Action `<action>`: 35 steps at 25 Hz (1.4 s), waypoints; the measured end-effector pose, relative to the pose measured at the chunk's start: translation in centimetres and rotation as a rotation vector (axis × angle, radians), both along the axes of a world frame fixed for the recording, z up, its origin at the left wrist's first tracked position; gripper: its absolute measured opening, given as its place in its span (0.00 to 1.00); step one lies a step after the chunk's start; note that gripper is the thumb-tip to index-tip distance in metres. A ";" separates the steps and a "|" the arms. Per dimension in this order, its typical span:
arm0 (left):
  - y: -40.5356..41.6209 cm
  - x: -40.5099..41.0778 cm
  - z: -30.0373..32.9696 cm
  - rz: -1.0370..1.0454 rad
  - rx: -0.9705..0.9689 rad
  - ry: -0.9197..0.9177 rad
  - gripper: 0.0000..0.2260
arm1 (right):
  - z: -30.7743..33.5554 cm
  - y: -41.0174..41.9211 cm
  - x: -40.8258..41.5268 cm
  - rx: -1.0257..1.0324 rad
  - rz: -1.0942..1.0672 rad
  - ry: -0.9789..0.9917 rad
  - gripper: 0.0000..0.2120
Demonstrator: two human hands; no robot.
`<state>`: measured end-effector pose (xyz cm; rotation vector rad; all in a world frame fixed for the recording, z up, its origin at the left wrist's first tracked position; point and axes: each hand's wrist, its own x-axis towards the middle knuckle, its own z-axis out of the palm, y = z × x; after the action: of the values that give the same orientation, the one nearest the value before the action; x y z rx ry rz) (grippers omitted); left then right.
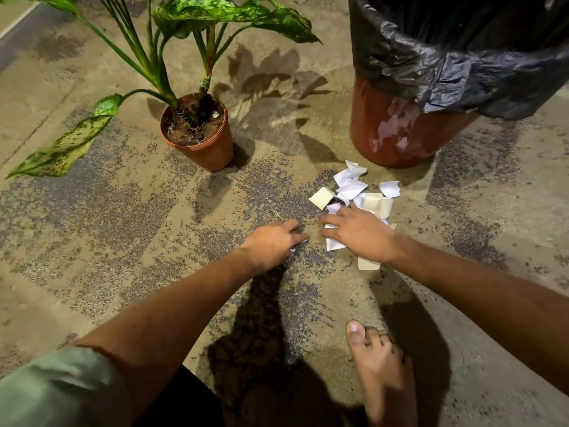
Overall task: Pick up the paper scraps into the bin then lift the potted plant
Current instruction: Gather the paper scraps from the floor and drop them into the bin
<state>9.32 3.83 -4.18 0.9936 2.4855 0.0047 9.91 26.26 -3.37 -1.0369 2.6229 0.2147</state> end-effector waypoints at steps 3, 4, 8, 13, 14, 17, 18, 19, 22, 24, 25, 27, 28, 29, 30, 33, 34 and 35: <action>0.0 -0.1 -0.1 -0.047 0.054 0.026 0.20 | -0.4 0.4 0.7 -0.007 -0.104 -0.034 0.20; 0.1 0.0 -0.1 -0.047 0.083 0.029 0.18 | -0.5 0.5 0.8 -0.014 -0.120 -0.033 0.20; 1.0 0.4 0.2 -0.008 0.162 0.022 0.09 | -0.6 0.7 0.7 -0.016 -0.144 -0.028 0.20; 1.0 0.2 0.0 -0.041 0.138 0.037 0.08 | 0.6 2.1 0.8 -0.050 -0.232 -0.090 0.25; 1.0 0.1 0.0 -0.049 0.123 0.033 0.08 | 1.1 2.2 0.9 -0.077 -0.273 -0.076 0.24; 1.4 -0.3 0.4 -0.052 0.097 0.010 0.08 | 5.3 2.4 -0.3 -0.297 -0.458 -0.044 0.16; 1.6 -0.6 0.8 -0.029 0.109 0.007 0.08 | 7.4 2.2 -0.7 -0.393 -0.488 -0.014 0.13; 1.8 -1.1 1.3 0.003 0.132 0.014 0.08 | 9.4 1.7 -0.6 -0.495 -0.486 0.037 0.10; 3.1 -2.7 3.8 0.138 0.269 0.094 0.07 | 15.9 1.1 -1.4 -0.808 -0.472 0.198 0.06; 4.2 -3.7 5.6 0.261 0.395 0.165 0.07 | 21.0 1.8 -3.6 -0.931 -0.360 0.449 0.06; 4.8 -3.9 6.7 0.320 0.461 0.190 0.07 | 21.8 2.4 -4.0 -0.968 -0.337 0.550 0.07; 5.8 -4.2 8.8 0.392 0.591 0.222 0.06 | 18.9 2.4 -1.0 -0.892 -0.535 0.306 0.06; 6.2 -4.5 9.8 0.415 0.658 0.245 0.04 | 15.7 2.9 3.1 -0.718 -0.758 0.102 0.11; 6.6 -4.6 11.0 0.449 0.723 0.259 0.04 | 11.8 3.0 8.8 -0.344 -0.820 0.057 0.17; 7.0 -4.9 12.2 0.491 0.794 0.274 0.03 | 7.2 2.3 13.5 -0.301 -0.948 -0.150 0.22; 8.2 -5.3 16.1 0.555 0.986 0.343 0.05 | -1.5 0.4 21.9 -0.370 -1.018 -0.365 0.24; 8.8 -5.7 17.3 0.543 1.050 0.388 0.07 | -1.8 0.1 20.7 -0.432 -1.110 -0.353 0.23; 9.5 -6.0 18.9 0.516 1.105 0.440 0.07 | -1.9 -1.2 21.1 -0.377 -1.169 -0.433 0.23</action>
<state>3.34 13.32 14.68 0.6803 3.0583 1.6034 31.03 25.03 -5.32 0.4486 2.4258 -0.6923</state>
